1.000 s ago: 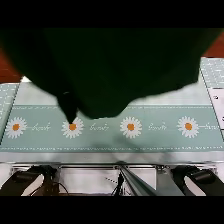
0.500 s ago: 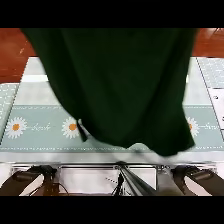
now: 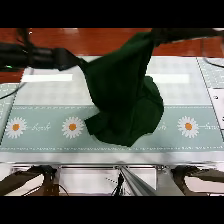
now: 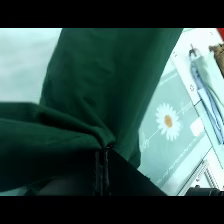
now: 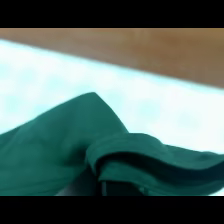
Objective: Fold the shirts.
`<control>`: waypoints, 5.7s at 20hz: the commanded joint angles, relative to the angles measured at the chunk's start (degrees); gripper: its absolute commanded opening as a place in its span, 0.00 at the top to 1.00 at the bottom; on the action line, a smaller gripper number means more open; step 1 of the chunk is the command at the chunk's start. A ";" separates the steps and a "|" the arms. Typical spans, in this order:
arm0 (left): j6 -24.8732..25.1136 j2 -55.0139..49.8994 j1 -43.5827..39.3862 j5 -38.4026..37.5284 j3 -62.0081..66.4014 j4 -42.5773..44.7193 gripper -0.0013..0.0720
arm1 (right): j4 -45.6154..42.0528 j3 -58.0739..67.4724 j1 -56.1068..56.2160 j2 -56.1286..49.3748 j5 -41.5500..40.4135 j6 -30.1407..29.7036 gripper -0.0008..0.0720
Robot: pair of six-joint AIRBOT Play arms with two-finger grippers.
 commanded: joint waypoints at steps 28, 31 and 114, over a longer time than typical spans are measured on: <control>7.08 -16.83 0.13 -8.79 -3.28 -0.11 0.95 | 33.79 -85.68 -20.55 46.99 13.35 -0.13 0.16; 7.89 -16.83 0.13 -9.62 -3.28 -0.13 0.95 | 34.49 -89.72 -15.76 47.95 9.49 0.74 0.16; -11.26 -3.28 3.23 26.56 -13.44 16.92 0.95 | 8.70 -13.99 -20.22 -8.70 9.31 -2.16 0.95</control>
